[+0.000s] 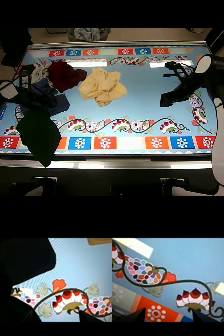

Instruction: Fold the shirts.

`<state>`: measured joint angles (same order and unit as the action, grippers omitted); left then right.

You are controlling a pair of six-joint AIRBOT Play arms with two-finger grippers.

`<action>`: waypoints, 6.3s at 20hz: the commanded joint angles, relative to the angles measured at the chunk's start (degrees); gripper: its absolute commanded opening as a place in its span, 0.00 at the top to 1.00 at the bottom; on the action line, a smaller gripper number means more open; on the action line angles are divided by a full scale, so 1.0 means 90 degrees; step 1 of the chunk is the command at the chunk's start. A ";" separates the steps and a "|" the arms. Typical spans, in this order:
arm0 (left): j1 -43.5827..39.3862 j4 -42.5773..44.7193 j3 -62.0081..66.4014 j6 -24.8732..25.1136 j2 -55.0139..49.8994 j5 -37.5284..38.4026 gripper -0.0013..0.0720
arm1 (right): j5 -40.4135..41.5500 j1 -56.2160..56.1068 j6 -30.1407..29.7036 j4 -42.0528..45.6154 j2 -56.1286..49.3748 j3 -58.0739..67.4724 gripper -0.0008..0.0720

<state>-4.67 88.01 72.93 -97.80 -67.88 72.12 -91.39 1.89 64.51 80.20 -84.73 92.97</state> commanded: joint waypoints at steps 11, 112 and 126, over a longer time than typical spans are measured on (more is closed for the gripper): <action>0.0000 0.0000 -0.0002 0.0002 0.0005 -0.0002 0.00 | 0.0000 -0.0005 0.0000 -0.0002 -0.0005 -0.0002 0.03; -0.1775 -0.4386 -0.0947 0.3147 -0.2397 -0.1098 0.06 | 0.0656 0.0005 -0.0964 -0.0923 -0.0670 -0.0981 0.01; -0.1970 -0.4665 -0.0923 0.3325 -0.2424 -0.1953 0.95 | 0.1610 -0.0075 -0.1132 -0.2470 -0.2176 -0.0981 0.01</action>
<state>-22.39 46.09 64.62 -67.99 -89.84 55.09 -77.78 1.78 54.61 62.70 -101.73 84.16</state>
